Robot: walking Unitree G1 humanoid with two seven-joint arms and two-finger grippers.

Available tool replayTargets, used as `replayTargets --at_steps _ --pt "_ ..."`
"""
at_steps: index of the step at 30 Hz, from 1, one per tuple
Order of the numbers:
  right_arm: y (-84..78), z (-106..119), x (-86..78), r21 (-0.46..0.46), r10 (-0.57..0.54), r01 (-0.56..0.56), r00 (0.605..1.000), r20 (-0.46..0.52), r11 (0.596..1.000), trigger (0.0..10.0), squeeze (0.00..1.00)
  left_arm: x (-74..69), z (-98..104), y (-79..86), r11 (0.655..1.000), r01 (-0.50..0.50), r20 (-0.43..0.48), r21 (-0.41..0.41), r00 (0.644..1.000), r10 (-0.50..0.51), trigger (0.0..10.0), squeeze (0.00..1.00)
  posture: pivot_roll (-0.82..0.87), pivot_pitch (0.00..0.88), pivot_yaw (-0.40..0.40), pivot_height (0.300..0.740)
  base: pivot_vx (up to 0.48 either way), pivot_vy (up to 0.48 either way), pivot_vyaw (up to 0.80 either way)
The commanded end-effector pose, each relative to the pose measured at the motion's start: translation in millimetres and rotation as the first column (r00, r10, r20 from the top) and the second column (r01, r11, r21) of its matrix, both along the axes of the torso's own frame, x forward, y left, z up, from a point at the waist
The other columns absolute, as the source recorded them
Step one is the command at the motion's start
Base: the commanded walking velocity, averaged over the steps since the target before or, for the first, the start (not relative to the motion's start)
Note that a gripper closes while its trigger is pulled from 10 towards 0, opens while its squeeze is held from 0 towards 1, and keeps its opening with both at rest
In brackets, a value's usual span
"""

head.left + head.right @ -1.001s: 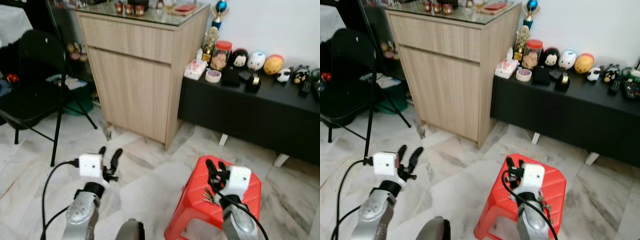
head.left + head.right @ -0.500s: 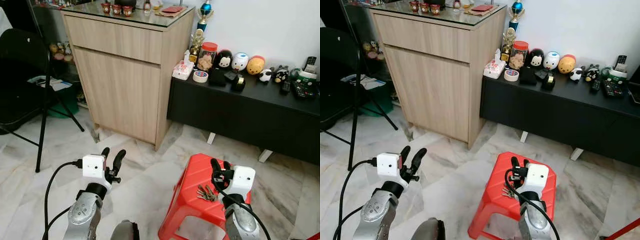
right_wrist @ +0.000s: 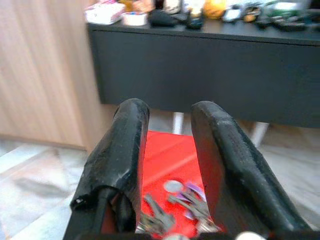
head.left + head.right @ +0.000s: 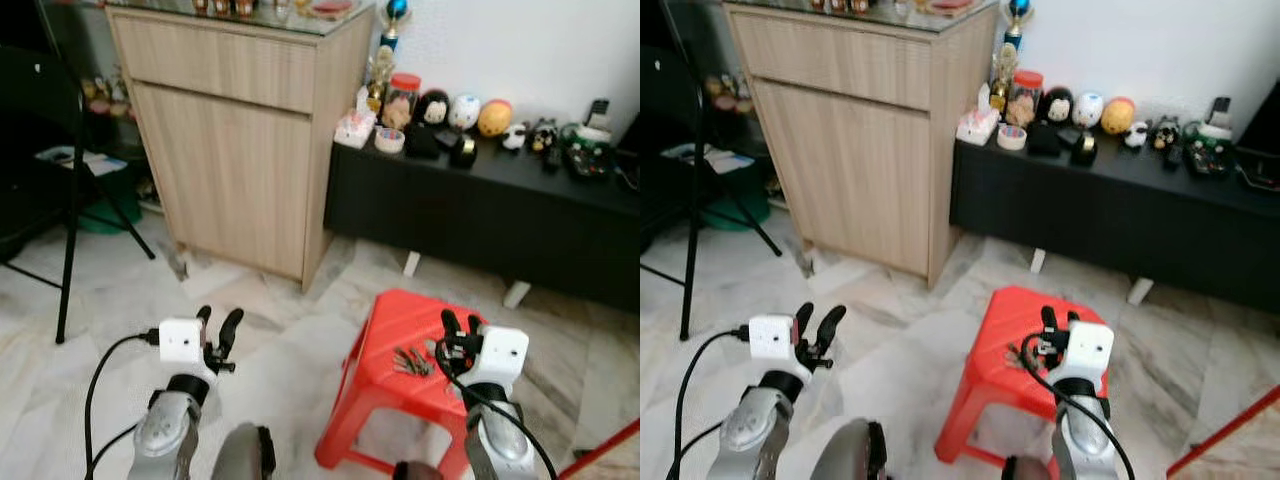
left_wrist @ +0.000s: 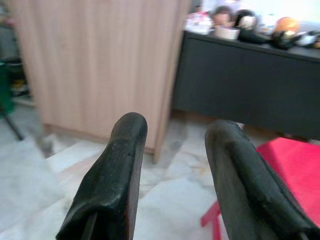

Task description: Hang keys on a hook

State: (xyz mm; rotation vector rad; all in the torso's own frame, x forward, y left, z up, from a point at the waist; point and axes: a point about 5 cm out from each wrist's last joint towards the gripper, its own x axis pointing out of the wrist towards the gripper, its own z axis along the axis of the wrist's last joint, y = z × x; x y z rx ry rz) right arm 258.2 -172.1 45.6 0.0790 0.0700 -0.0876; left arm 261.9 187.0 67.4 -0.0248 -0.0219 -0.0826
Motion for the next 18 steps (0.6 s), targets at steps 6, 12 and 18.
replayTargets --at_steps 6,12,18 --pt "7.3 0 1.9 0.022 0.028 -0.028 1.0 0.004 0.999 10.0 0.0 3.6 4 -3.4 1.0 0.006 0.015 0.018 1.0 -0.006 10.0 0.0 0.03 0.0 -0.092 0.608 0.0 0.0 0.0" --pt "11.0 -2 0.4 0.024 0.046 -0.046 0.999 0.004 0.999 10.0 0.0 3.9 5 -1.2 1.0 0.006 0.014 0.021 1.0 -0.006 10.0 0.0 0.03 0.0 -0.083 0.608 0.0 0.0 0.0" --pt "8.4 -3 -1.7 0.034 0.021 -0.021 1.0 0.005 0.999 10.0 0.0 4.6 6 -1.4 1.0 0.014 0.015 0.023 1.0 -0.014 10.0 0.0 0.03 0.0 -0.076 0.608 0.0 0.0 0.0"
